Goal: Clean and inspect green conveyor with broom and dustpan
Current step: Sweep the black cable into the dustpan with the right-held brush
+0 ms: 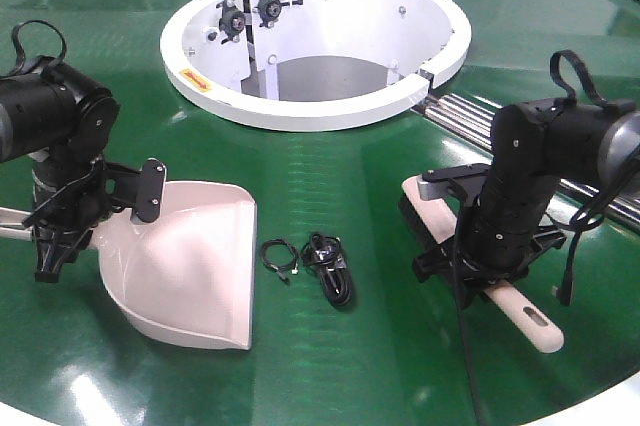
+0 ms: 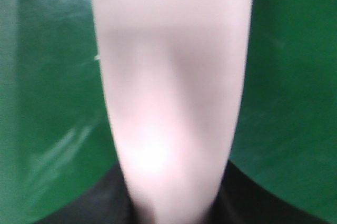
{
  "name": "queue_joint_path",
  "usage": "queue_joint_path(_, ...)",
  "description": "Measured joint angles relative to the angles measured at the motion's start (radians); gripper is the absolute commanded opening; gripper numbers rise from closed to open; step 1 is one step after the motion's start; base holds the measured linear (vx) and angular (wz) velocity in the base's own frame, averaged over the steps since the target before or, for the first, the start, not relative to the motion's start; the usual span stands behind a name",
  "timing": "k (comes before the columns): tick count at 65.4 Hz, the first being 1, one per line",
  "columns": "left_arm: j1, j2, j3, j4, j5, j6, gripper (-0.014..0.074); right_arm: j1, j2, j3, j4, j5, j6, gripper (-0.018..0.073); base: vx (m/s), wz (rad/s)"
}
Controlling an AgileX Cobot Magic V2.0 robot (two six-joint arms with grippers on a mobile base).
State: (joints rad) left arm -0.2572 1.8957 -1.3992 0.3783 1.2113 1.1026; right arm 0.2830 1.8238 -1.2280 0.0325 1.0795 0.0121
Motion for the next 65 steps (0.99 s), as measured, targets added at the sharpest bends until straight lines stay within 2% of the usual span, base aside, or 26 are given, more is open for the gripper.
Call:
queue_joint_path(8, 0.000, 0.000, 0.000, 0.000, 0.000, 0.000, -0.0006, 0.006, -0.010, 0.000, 0.047, 0.027, 0.044, -0.0004, 0.00, 0.00)
queue_joint_path(14, 0.000, 0.000, 0.000, 0.000, 0.000, 0.000, -0.0006, 0.025, -0.010, 0.000, 0.043, 0.055, 0.083, -0.0004, 0.00, 0.00)
queue_joint_path(31, 0.000, 0.000, 0.000, 0.000, 0.000, 0.000, -0.0006, 0.169, -0.001, -0.013, -0.025, 0.076, 0.238, -0.0004, 0.00, 0.00)
queue_joint_path(55, 0.000, 0.000, 0.000, 0.000, 0.000, 0.000, -0.0006, 0.291, 0.153, -0.199, -0.055, 0.130, 0.333, -0.0004, 0.00, 0.00)
queue_joint_path(65, 0.000, 0.000, 0.000, 0.000, 0.000, 0.000, -0.0006, 0.351, 0.232, -0.275, -0.018, 0.135, 0.356, -0.0004, 0.00, 0.00)
